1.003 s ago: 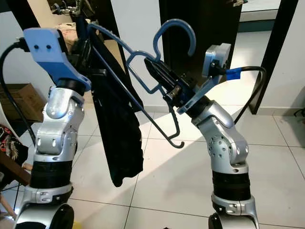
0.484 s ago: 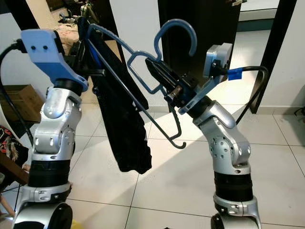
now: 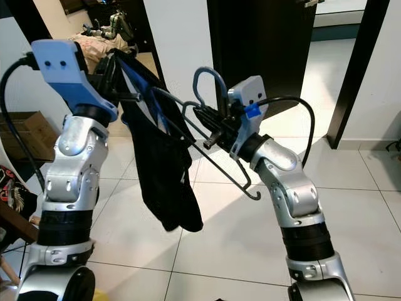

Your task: Hang hanger

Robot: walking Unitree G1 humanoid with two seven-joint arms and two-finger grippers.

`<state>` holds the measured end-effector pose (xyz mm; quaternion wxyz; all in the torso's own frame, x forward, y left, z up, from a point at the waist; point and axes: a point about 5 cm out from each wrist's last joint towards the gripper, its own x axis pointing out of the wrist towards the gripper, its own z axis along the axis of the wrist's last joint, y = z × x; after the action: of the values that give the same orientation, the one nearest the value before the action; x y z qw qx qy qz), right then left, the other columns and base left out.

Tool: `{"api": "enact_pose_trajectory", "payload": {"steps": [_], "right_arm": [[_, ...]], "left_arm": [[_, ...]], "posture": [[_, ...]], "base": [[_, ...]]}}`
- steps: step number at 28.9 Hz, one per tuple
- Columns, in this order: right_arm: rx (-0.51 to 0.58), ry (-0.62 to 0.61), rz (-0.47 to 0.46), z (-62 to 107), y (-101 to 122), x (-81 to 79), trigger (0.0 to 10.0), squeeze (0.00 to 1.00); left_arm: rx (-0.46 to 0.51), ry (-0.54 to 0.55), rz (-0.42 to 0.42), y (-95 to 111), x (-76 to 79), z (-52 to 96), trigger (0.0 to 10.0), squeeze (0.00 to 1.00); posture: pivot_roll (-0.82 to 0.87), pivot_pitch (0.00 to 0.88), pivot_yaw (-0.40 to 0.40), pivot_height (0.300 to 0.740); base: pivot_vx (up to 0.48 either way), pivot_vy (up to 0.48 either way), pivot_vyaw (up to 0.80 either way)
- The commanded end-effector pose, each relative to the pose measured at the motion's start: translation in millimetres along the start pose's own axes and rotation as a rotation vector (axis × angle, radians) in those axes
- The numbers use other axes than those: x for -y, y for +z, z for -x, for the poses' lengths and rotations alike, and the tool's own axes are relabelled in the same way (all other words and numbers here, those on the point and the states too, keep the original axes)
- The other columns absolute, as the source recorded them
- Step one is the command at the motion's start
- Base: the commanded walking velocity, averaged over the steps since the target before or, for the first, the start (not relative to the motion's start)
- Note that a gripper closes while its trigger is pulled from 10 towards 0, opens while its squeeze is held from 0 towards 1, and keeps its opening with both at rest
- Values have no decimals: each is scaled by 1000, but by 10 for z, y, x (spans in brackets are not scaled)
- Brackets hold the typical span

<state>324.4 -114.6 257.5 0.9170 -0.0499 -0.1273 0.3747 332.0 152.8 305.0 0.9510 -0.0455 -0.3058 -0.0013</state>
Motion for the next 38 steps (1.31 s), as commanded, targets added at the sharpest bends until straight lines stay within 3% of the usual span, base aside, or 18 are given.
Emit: {"api": "enact_pose_trajectory", "payload": {"steps": [1,7,10,11,12,13,14,15,16,19,28,30,33,35,36,37,38], "right_arm": [[-29,-9,11,-19,-51,-18,10000,0],[-46,-37,17,-19,-81,6,10000,0],[-42,-119,6,-32,-97,94,10000,0],[-42,-119,6,-32,-97,94,10000,0],[-34,-142,5,-38,-92,119,10000,0],[-34,-142,5,-38,-92,119,10000,0],[-25,-157,3,-46,-80,138,10000,0],[-25,-157,3,-46,-80,138,10000,0],[-17,-170,3,-52,-67,157,10000,0],[3,-192,-1,-72,-35,187,10000,0],[27,-209,-11,-98,-6,209,10000,0],[49,-215,-25,-120,17,224,10000,0],[62,-218,-34,-128,30,233,10000,0],[71,-220,-40,-132,39,240,10000,0],[81,-218,-49,-136,47,242,10000,0],[81,-218,-49,-136,47,242,10000,0],[98,-212,-62,-146,63,241,10000,0]], "left_arm": [[7,-6,9,23,-1,-8,0,0],[0,-21,21,8,35,-1,0,0],[-96,-167,139,-149,322,117,0,0],[-96,-167,139,-149,322,117,0,0],[-186,-298,202,-269,526,235,235,0],[-186,-298,202,-269,526,235,235,0],[-247,-385,253,-350,682,351,314,0],[-247,-385,253,-350,682,351,314,0],[-310,-442,323,-422,814,465,0,0],[-381,-501,407,-498,982,625,549,0],[-405,-518,433,-510,1006,669,980,0],[-400,-531,477,-479,1004,696,235,0],[-386,-562,522,-432,1029,725,275,0],[-375,-593,553,-395,1054,752,667,0],[-366,-638,575,-367,1089,793,3608,0],[-366,-638,575,-367,1089,793,3608,0],[-367,-684,575,-362,1114,836,5059,0]], "posture": [[-50,0,130,740],[-51,0,132,740],[-46,0,133,740],[-46,0,133,740],[-46,0,133,740],[-46,0,133,740],[-45,0,130,740],[-45,0,130,740],[-46,0,129,740],[-46,0,125,740],[-40,0,123,740],[-38,0,120,740],[-32,0,113,740],[-31,0,111,740],[-30,0,107,740],[-30,0,107,740],[-30,0,105,740]], "base": [[0,0,0],[0,0,0],[0,0,0],[0,0,0],[0,0,0],[0,0,0],[0,0,0],[0,0,0],[0,0,0],[0,0,0],[0,0,0],[0,0,0],[0,0,0],[0,0,0],[0,0,0],[0,0,0],[0,0,0]]}}
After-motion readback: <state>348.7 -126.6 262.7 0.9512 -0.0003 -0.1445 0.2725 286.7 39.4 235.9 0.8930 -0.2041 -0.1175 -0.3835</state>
